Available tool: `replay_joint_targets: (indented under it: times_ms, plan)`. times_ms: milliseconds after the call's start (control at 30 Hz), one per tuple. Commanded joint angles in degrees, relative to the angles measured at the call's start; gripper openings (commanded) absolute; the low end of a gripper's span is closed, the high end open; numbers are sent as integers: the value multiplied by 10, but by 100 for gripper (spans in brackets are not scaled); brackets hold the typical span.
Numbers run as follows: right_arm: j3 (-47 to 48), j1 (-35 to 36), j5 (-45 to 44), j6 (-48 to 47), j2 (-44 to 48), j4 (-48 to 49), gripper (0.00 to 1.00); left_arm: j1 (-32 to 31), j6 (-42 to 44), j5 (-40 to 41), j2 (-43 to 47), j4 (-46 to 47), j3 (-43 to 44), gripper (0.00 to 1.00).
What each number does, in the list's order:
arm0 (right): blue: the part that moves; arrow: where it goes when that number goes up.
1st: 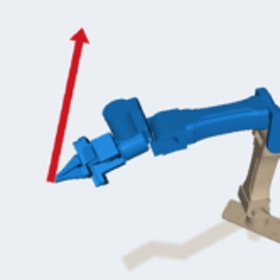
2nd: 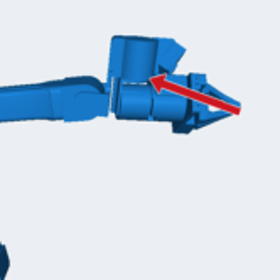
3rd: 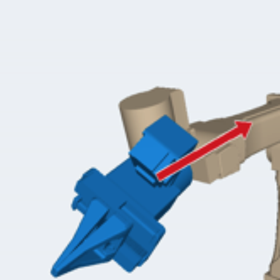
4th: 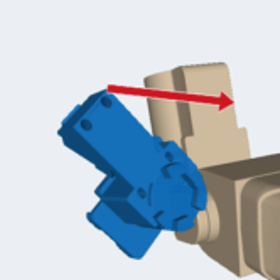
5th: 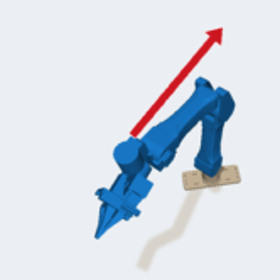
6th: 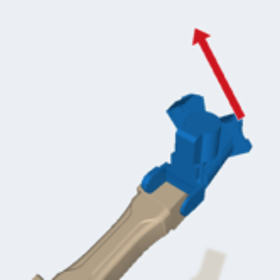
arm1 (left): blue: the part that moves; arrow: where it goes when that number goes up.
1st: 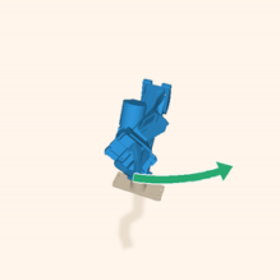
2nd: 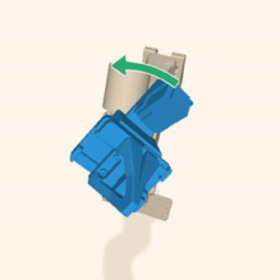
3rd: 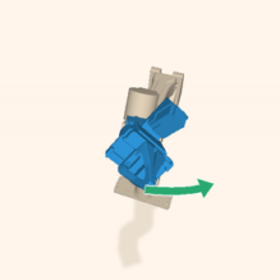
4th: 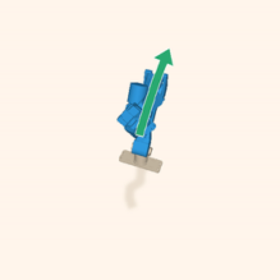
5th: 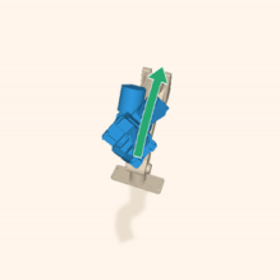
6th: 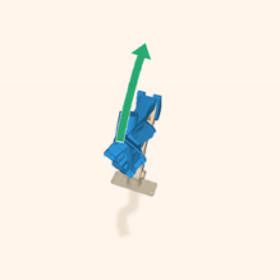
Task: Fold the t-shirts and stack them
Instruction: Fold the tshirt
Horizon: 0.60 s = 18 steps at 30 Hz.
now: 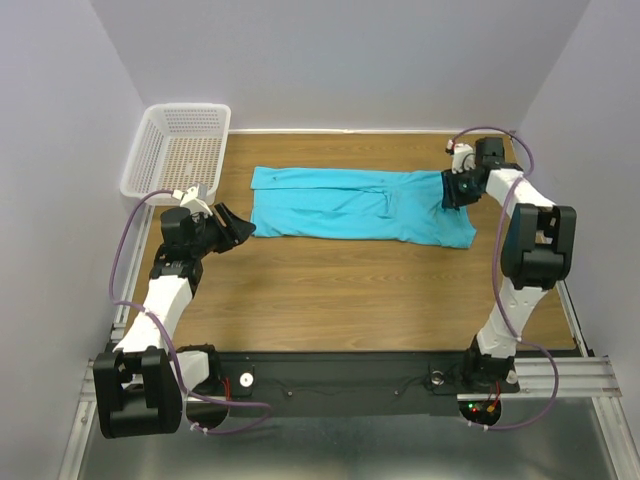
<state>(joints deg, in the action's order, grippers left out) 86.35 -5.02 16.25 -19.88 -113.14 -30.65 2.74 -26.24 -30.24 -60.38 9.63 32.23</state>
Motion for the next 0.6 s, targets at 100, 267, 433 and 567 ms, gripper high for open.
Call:
replay_joint_targets:
  times_ms: [100,267,433,567]
  plan:
    - [-72,-43,63,-24,76,2,41,3,-5,-19,-14,20,-6,63]
    - [-119,-67,67,-15,118,-4,41,2,-24,-8,-55,22,-11,61]
    - [-151,-94,94,-10,153,-5,42,-12,-30,24,-94,21,-2,60]
    - [-171,-105,107,-6,172,-5,43,-59,-22,89,-143,4,30,59]
